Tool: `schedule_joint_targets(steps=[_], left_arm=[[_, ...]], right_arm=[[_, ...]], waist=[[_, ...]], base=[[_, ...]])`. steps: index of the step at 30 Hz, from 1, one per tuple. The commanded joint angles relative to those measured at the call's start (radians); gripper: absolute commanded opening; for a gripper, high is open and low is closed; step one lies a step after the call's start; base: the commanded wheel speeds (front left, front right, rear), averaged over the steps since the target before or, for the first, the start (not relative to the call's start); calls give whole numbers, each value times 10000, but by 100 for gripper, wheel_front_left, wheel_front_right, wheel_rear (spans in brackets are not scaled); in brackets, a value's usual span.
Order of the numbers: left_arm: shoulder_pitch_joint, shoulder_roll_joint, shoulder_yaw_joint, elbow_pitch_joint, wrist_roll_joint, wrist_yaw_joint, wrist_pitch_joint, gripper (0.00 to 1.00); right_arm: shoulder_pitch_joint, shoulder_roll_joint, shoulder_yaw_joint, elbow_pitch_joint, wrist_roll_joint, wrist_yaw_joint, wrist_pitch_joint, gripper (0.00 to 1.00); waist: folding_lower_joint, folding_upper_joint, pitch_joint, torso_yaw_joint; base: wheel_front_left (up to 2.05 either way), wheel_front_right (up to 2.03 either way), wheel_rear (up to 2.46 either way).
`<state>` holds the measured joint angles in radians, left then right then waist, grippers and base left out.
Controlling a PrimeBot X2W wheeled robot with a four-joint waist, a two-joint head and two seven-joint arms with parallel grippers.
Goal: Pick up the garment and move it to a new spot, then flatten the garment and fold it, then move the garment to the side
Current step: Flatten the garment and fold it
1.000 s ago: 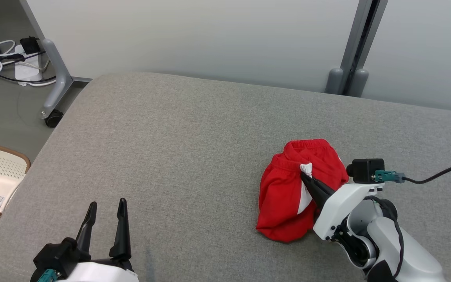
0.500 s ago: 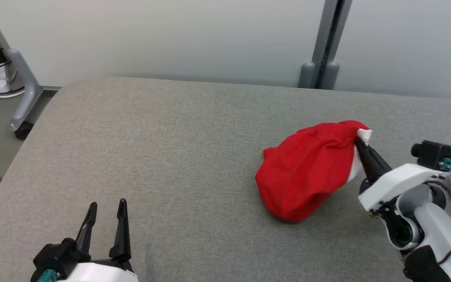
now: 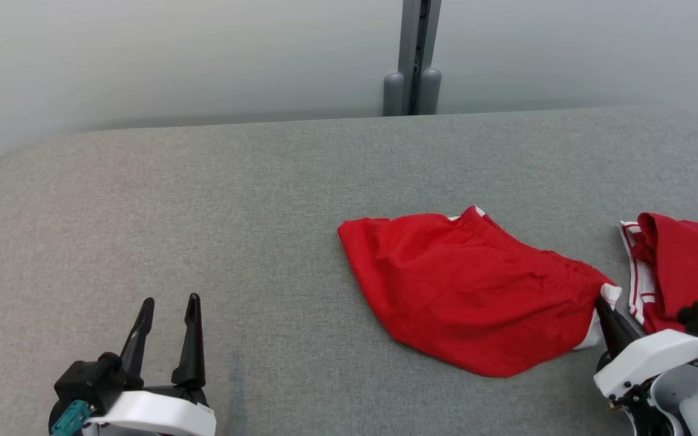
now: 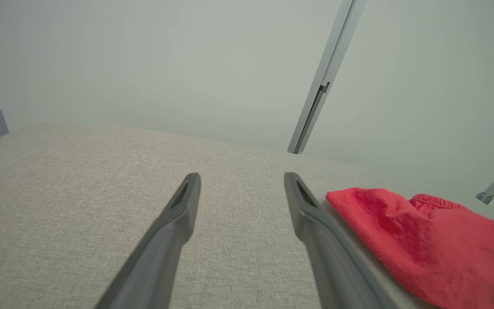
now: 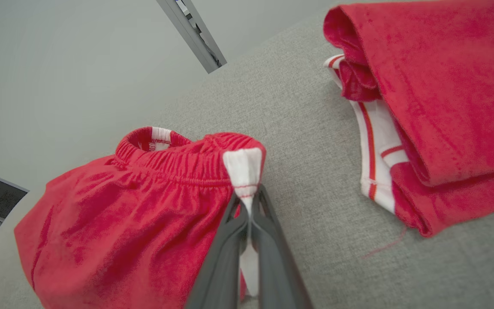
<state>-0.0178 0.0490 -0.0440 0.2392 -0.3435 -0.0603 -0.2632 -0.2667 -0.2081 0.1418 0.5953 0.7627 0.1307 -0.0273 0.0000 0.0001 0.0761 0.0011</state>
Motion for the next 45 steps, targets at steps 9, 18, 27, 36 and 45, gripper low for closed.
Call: schedule_joint_targets(steps=[9, 18, 27, 36, 45], left_arm=[[-201, 36, 58, 236, 112, -130, -14, 100], [-7, 39, 122, 283, 180, -179, -12, 100], [83, 36, 112, 237, 170, -154, -12, 100], [166, 34, 87, 137, 126, -154, -12, 100], [176, 34, 54, 51, 77, -86, -12, 100]], right_arm=[[348, 389, -442, -90, -811, 2, -125, 100], [519, 614, -385, -1830, -1630, 2, -916, 100], [1335, 834, 100, -3081, -1736, 2, -1145, 100], [1558, 841, 174, -3366, -2239, 2, -1412, 100], [1387, 846, 82, -3370, -2377, 2, -1463, 100]], waist=[[0, -1, -268, -314], [0, -1, -591, -160], [0, -1, -748, 191], [0, -1, -746, 338], [0, -1, -734, 209]], base=[[0, 0, 0], [0, 0, 0], [0, 0, 0], [0, 0, 0], [0, 0, 0]])
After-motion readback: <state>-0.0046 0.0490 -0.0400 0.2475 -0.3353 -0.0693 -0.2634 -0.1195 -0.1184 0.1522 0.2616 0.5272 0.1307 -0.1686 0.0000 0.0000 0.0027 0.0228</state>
